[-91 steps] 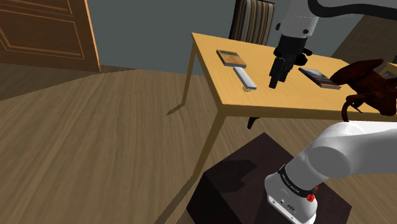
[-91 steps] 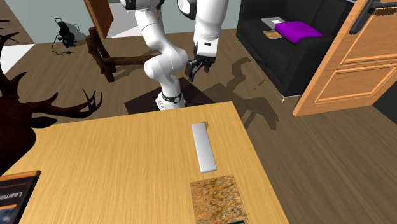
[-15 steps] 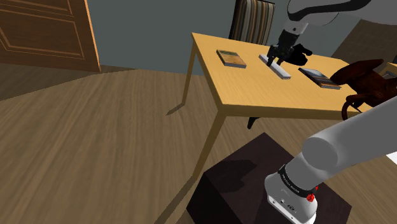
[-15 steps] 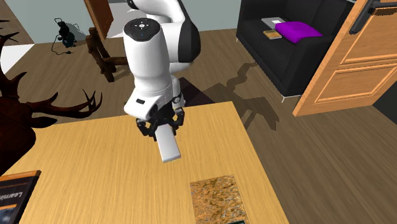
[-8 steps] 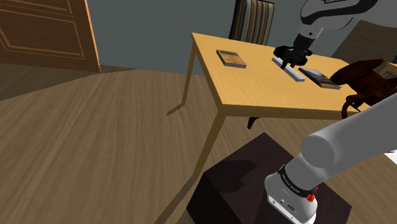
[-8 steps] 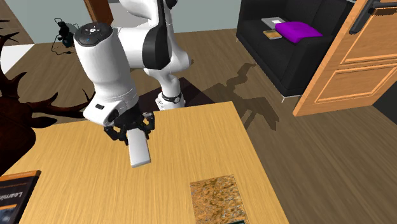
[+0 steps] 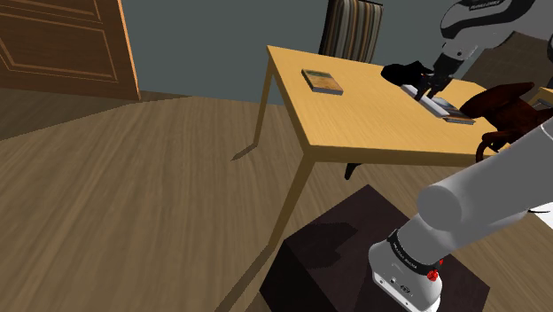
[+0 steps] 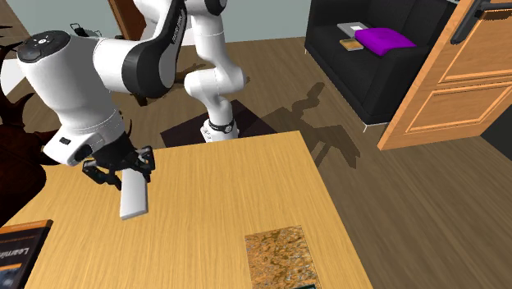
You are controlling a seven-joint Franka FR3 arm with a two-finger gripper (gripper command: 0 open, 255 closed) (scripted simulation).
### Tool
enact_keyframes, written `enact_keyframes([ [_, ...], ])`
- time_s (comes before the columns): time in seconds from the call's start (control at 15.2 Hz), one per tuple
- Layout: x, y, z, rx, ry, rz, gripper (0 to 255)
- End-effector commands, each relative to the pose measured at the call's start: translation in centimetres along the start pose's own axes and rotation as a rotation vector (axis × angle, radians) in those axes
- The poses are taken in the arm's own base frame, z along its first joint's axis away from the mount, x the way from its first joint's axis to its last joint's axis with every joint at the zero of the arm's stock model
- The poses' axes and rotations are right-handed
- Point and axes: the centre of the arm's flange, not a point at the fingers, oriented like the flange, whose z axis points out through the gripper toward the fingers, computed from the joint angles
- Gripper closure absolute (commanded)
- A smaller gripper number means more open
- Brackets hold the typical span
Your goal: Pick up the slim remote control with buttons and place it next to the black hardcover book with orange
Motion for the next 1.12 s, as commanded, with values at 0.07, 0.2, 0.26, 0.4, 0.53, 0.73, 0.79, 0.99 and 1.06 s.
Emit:
enact_keyframes([
  [0.07,-1.0,4.1,0.0,-0.001,0.001,-0.001,255],
  [0.2,-1.7,6.6,0.0,-0.001,0.001,-0.001,255],
  [0.26,-2.0,7.9,0.0,-0.001,0.001,-0.001,255],
  [0.4,-2.7,10.5,0.1,-0.001,0.001,-0.001,255],
  [0.53,-3.0,11.8,0.6,-0.001,0.001,-0.001,255],
  [0.73,-3.0,11.7,2.2,-0.001,0.001,-0.001,255],
  [0.79,-3.0,11.7,2.7,-0.001,0.001,-0.001,255],
  [0.99,-3.1,11.7,4.3,-0.001,0.001,-0.001,255],
  [1.06,-3.1,11.7,4.8,-0.001,0.001,-0.001,255],
])
